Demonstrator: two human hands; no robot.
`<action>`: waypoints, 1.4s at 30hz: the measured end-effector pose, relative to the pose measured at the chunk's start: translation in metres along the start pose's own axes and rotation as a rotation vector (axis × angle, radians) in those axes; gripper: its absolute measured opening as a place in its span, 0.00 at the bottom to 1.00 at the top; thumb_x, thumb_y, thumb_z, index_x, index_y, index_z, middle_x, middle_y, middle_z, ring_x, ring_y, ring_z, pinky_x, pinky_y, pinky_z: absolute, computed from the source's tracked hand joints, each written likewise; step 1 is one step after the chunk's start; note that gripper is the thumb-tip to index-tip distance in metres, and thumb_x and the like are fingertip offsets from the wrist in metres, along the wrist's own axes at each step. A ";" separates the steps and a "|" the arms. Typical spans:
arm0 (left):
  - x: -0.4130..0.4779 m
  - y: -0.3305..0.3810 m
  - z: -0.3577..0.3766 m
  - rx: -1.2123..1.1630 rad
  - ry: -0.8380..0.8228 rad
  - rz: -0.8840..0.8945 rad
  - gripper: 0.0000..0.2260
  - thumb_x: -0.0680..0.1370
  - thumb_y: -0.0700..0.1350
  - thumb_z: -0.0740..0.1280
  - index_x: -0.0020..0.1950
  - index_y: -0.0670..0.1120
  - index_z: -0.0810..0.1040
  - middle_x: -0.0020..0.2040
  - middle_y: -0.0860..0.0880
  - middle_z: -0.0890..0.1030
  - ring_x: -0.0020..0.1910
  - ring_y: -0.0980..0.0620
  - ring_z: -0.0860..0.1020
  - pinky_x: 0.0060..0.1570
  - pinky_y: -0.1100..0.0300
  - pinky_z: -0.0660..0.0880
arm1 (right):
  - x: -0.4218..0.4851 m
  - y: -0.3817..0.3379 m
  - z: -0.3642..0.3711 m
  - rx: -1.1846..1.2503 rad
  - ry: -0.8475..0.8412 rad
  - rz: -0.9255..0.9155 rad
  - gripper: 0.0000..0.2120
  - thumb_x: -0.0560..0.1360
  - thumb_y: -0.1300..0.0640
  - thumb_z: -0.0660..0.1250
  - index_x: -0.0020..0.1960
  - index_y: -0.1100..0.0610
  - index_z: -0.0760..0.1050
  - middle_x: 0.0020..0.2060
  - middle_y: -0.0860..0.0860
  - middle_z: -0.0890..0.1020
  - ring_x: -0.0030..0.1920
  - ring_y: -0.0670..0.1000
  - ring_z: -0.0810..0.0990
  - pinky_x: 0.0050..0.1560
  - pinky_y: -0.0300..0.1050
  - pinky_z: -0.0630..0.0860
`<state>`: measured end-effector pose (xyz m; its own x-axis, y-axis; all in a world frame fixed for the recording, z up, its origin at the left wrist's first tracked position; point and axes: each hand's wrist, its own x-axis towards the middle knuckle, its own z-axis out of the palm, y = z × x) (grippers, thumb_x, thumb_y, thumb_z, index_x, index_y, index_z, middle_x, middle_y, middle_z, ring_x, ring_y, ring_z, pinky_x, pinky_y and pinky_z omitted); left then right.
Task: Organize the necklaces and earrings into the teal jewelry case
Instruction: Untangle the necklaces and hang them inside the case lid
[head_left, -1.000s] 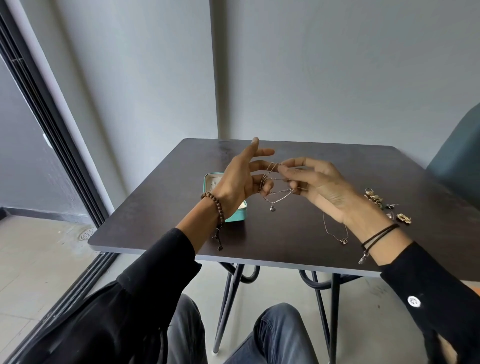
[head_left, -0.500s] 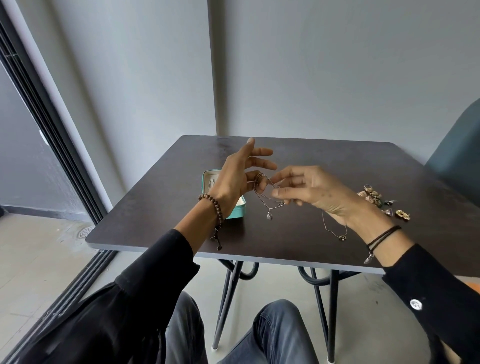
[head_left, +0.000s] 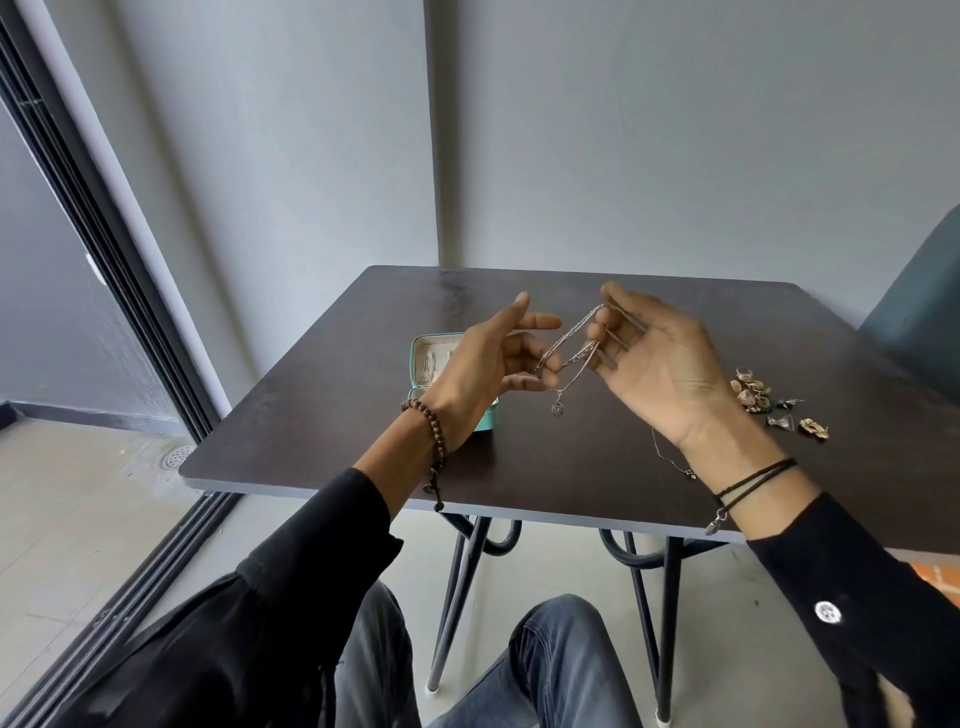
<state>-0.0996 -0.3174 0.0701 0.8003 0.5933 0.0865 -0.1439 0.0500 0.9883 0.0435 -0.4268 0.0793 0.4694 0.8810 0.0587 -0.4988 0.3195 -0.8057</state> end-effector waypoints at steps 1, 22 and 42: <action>-0.001 -0.001 0.001 -0.010 -0.008 0.004 0.21 0.84 0.56 0.55 0.61 0.41 0.77 0.37 0.44 0.81 0.38 0.47 0.81 0.50 0.51 0.77 | 0.000 0.001 0.000 0.040 0.007 0.006 0.03 0.74 0.57 0.70 0.46 0.56 0.79 0.35 0.50 0.79 0.36 0.48 0.78 0.42 0.41 0.75; -0.008 -0.004 0.007 0.094 0.021 0.006 0.21 0.84 0.57 0.55 0.48 0.45 0.80 0.31 0.48 0.76 0.33 0.51 0.74 0.41 0.57 0.69 | -0.011 0.012 0.014 -0.280 -0.084 -0.003 0.23 0.76 0.47 0.69 0.29 0.57 0.67 0.21 0.48 0.65 0.25 0.48 0.62 0.29 0.40 0.61; -0.016 0.000 0.000 0.442 -0.094 -0.103 0.36 0.81 0.68 0.43 0.29 0.43 0.71 0.33 0.42 0.74 0.30 0.52 0.70 0.44 0.54 0.68 | -0.015 0.036 0.002 -0.570 0.079 -0.184 0.31 0.78 0.44 0.69 0.23 0.63 0.74 0.31 0.62 0.79 0.24 0.53 0.67 0.30 0.41 0.66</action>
<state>-0.1123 -0.3266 0.0692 0.8498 0.5266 -0.0237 0.1844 -0.2548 0.9492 0.0174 -0.4283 0.0508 0.5744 0.7936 0.2006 0.0542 0.2077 -0.9767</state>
